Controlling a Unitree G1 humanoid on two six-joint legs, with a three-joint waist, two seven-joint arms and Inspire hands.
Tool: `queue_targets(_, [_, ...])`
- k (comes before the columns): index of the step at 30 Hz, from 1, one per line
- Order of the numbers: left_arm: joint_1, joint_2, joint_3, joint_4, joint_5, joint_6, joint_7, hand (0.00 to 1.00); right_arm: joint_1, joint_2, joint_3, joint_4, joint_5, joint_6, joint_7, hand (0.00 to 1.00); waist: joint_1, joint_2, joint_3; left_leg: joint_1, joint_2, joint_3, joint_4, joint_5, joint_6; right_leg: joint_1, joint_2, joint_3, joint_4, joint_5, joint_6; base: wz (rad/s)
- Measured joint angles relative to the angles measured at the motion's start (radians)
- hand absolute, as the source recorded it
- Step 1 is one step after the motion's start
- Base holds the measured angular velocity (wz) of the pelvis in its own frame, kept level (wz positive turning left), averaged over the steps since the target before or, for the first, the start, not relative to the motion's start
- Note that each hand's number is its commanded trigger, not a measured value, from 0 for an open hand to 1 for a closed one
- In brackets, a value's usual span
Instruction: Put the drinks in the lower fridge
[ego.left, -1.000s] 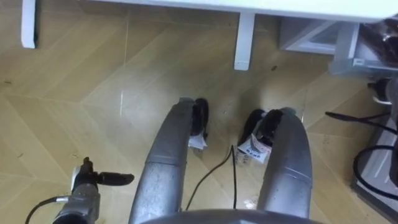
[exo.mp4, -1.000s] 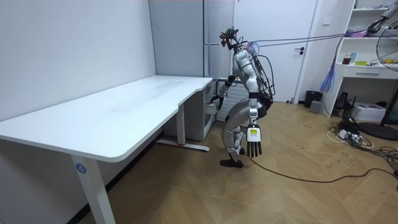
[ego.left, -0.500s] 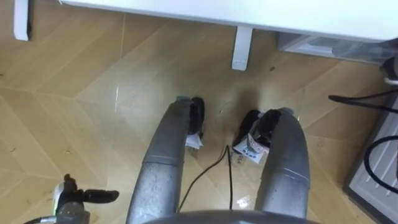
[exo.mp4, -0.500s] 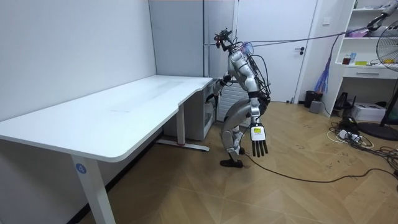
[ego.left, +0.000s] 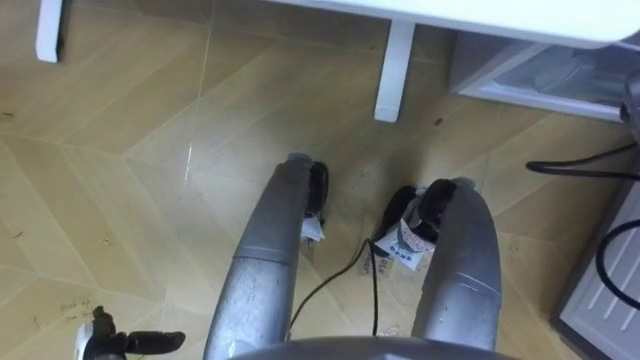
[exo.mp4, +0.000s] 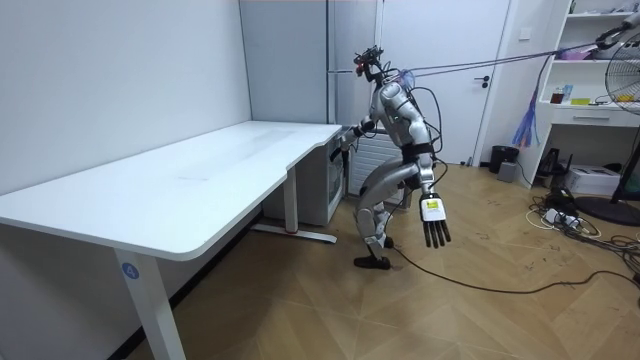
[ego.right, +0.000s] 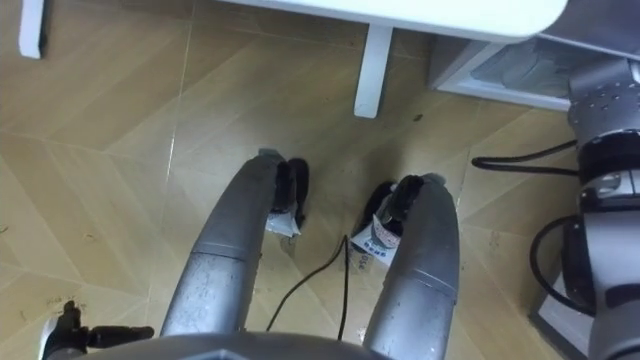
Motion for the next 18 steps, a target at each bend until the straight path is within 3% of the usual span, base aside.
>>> queue_targets(8, [0.025,0.005,-0.016,-0.043,-0.001,0.008,0.002,0.0,0.0,0.0,0.006,-0.002,0.001,0.0,-0.033,0.0,0.017,0.003,-0.0014,-0.011,0.003,-0.019,0.03,-0.004,-0.012,0.0,0.001,-0.016,0.024,-0.011,-0.016,0.02])
queue_targets(11, [0.026,0.006,-0.019,-0.051,-0.001,0.007,0.001,0.0,0.0,0.0,0.006,-0.002,0.001,0.0,-0.036,0.0,0.026,0.004,-0.0015,-0.012,0.016,-0.017,0.034,-0.005,-0.012,0.001,0.007,-0.02,0.024,-0.011,-0.017,-0.04])
queue_targets(14, [0.026,0.013,-0.056,-0.052,0.0,0.006,-0.005,0.0,0.0,0.0,0.008,-0.002,0.001,0.0,-0.036,0.0,0.026,0.007,-0.0018,-0.012,0.016,-0.019,0.033,-0.005,-0.012,0.002,0.008,-0.024,0.023,-0.012,-0.019,0.0])
queue_targets(18, [0.026,0.032,-0.079,-0.051,0.001,0.007,-0.039,0.0,0.011,0.0,0.039,0.031,0.004,-0.001,0.025,0.0,0.027,0.011,-0.0006,0.024,0.016,-0.022,0.012,-0.005,-0.012,0.04,0.013,-0.031,0.0,-0.011,-0.02,-0.01])
